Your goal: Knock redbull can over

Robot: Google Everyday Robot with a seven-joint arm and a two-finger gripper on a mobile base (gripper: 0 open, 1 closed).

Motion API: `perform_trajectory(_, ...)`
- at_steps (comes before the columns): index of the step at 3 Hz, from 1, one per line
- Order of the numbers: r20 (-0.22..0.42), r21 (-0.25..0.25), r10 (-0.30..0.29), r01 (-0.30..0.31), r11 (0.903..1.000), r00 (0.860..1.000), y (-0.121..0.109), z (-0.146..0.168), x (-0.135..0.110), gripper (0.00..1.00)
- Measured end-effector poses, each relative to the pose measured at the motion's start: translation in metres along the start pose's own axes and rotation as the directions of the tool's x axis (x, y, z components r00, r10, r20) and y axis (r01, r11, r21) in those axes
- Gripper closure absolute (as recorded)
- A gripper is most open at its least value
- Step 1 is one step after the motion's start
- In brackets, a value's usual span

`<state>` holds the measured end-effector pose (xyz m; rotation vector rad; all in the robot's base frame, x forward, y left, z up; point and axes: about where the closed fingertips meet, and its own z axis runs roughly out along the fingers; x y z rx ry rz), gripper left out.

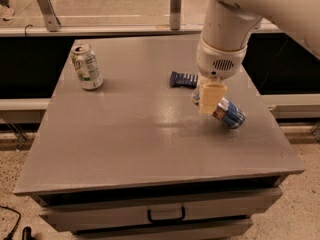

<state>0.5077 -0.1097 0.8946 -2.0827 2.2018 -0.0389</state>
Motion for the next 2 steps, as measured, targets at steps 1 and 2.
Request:
perform_trajectory(1,0.016,0.003,0.004,-0.005,1.0000,1.000,0.0010,0.0023,-0.0010,0.00)
perform_trajectory(2,0.016,0.003,0.004,-0.005,1.0000,1.000,0.0010,0.0023,-0.0010,0.00)
